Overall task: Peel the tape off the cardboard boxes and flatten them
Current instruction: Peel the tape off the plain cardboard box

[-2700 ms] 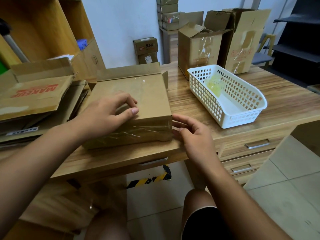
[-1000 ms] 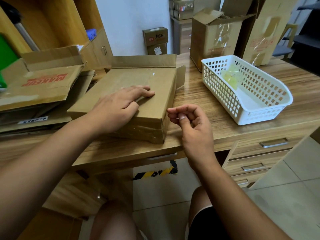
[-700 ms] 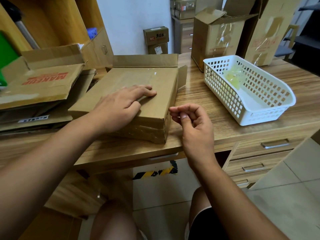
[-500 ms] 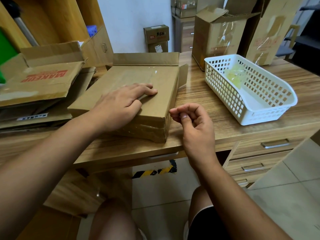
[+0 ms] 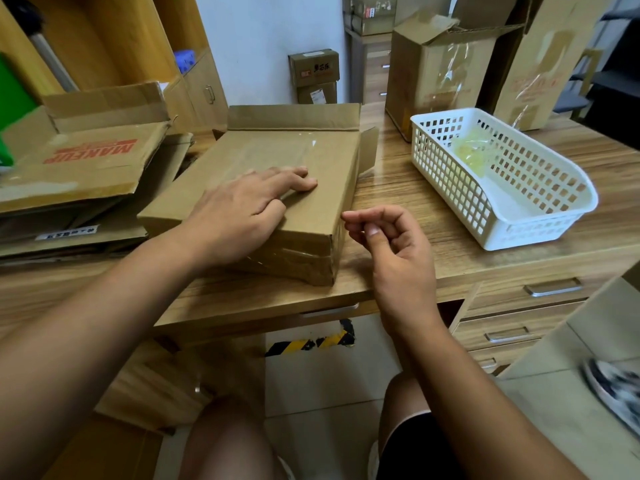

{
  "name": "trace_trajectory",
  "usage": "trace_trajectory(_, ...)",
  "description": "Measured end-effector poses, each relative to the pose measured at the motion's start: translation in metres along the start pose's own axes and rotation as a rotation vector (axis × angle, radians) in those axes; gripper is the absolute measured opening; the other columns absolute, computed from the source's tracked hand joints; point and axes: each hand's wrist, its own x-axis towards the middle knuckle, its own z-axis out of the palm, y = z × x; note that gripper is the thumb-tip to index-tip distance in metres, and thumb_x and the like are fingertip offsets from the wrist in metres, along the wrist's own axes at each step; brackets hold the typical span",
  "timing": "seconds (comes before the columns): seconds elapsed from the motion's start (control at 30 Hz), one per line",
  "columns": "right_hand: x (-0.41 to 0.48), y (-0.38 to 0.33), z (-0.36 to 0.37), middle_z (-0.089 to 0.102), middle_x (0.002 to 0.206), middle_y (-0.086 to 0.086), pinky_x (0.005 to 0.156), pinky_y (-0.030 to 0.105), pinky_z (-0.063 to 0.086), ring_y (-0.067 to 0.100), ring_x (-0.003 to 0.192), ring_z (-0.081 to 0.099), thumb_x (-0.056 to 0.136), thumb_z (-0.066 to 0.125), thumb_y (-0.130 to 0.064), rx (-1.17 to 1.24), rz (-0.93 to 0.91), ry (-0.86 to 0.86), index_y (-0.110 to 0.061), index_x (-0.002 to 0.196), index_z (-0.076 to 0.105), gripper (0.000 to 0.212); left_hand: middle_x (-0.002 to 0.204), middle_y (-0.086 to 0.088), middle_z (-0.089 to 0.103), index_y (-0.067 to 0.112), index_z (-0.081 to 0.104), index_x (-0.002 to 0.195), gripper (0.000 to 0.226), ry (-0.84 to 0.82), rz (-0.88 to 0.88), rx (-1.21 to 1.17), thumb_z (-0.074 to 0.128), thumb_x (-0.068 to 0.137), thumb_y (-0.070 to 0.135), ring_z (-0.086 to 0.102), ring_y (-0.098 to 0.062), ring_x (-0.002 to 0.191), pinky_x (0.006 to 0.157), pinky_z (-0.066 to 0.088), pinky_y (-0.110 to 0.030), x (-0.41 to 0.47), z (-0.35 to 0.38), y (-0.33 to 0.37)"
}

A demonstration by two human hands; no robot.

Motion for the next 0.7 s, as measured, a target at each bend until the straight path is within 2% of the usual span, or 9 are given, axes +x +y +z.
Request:
trace_trajectory(0.13,0.0003,-0.0013,0.0003,0.074,0.102,0.008,0.092,0.027,0.055,0.017,0.100,0.071,0.102,0.045,0.008,-0.009,0.004,-0.008,-0.001,0.106,0.063,0.021,0.156,0.023,0.033,0.048,0.040,0.143,0.056,-0.005,-0.002,-0.002,0.026,0.090,0.036,0.031,-0.004,0.142,0.118,0.028,-0.044,0.0006,0.0005,0.0005)
trace_trajectory(0.3,0.0003,-0.0007,-0.0006,0.072,0.094,0.006,0.090,0.026,0.054,0.016,0.096,0.071,0.102,0.044,0.009,-0.041,-0.002,-0.045,-0.009,0.100,0.063,0.025,0.155,0.023,0.034,0.048,0.041,0.142,0.056,0.005,-0.001,-0.008,0.027,0.090,0.036,0.032,-0.004,0.141,0.115,0.030,-0.042,0.0008,-0.0008,0.0005)
trace_trajectory(0.4,-0.0013,0.0001,-0.0013,0.073,0.100,0.009,0.093,0.030,0.055,0.019,0.101,0.070,0.103,0.044,0.007,-0.010,-0.009,-0.025,-0.008,0.102,0.063,0.024,0.155,0.023,0.035,0.048,0.041,0.142,0.056,0.005,0.006,-0.017,0.028,0.090,0.035,0.032,-0.001,0.138,0.114,0.029,-0.039,0.0005,-0.0013,0.0007)
trace_trajectory(0.5,0.0002,-0.0002,-0.0017,0.073,0.108,0.012,0.096,0.032,0.055,0.020,0.105,0.069,0.103,0.044,0.005,0.009,0.007,-0.015,-0.005,0.107,0.063,0.022,0.155,0.024,0.035,0.048,0.041,0.142,0.056,0.006,0.000,-0.013,0.027,0.090,0.037,0.033,-0.004,0.139,0.111,0.035,-0.042,0.0008,-0.0008,0.0002)
trace_trajectory(0.7,0.0032,-0.0026,-0.0034,0.075,0.103,0.009,0.095,0.031,0.055,0.020,0.103,0.071,0.103,0.044,0.006,0.015,0.038,-0.036,-0.009,0.102,0.063,0.025,0.155,0.025,0.034,0.050,0.040,0.142,0.055,0.010,-0.006,-0.001,0.027,0.090,0.039,0.035,-0.007,0.139,0.107,0.039,-0.045,0.0024,0.0011,-0.0010)
